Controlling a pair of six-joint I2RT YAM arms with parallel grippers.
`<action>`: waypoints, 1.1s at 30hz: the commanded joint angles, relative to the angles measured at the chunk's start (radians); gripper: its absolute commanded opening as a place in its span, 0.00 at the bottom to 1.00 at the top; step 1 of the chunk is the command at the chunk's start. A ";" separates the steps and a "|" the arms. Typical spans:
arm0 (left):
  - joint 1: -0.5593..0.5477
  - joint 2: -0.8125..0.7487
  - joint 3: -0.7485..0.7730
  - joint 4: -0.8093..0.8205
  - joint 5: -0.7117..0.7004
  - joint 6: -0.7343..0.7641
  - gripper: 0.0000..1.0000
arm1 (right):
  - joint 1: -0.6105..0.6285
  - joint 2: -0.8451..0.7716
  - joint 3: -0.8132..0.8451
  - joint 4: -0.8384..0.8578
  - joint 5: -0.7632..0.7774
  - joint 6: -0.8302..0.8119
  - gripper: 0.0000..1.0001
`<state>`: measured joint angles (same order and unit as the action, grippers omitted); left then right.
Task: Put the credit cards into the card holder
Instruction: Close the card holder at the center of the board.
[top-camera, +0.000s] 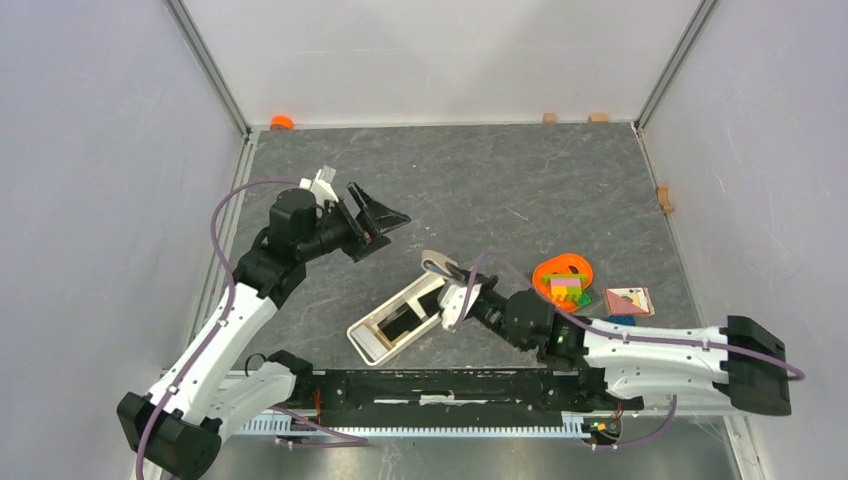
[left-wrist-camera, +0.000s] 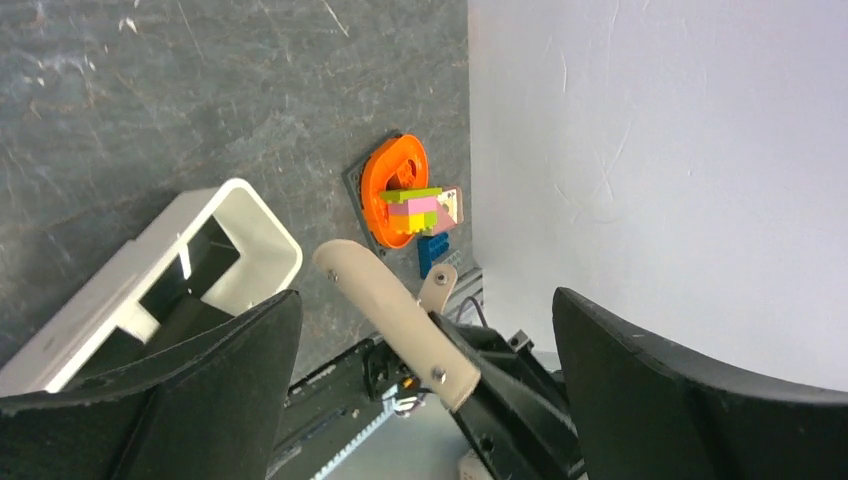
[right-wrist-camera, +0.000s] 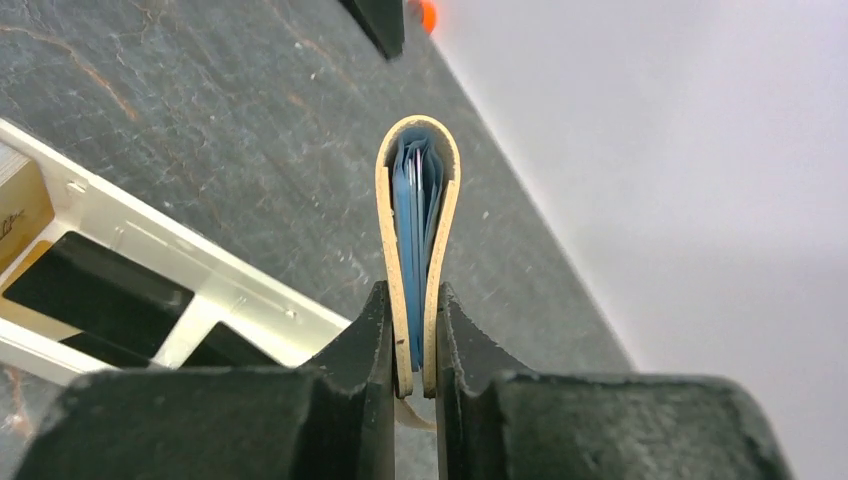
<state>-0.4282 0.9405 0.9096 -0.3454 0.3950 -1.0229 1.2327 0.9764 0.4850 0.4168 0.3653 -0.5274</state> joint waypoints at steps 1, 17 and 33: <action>0.008 -0.029 -0.046 -0.040 0.079 -0.115 1.00 | 0.155 0.077 -0.005 0.359 0.263 -0.307 0.00; 0.008 -0.090 -0.217 -0.015 0.288 -0.139 0.95 | 0.352 0.423 -0.020 0.831 0.430 -0.735 0.00; -0.033 -0.118 -0.276 0.115 0.368 -0.230 0.57 | 0.372 0.521 0.027 0.806 0.430 -0.760 0.00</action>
<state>-0.4343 0.8276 0.6147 -0.2913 0.7128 -1.2079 1.5993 1.4796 0.4671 1.1587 0.8059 -1.2675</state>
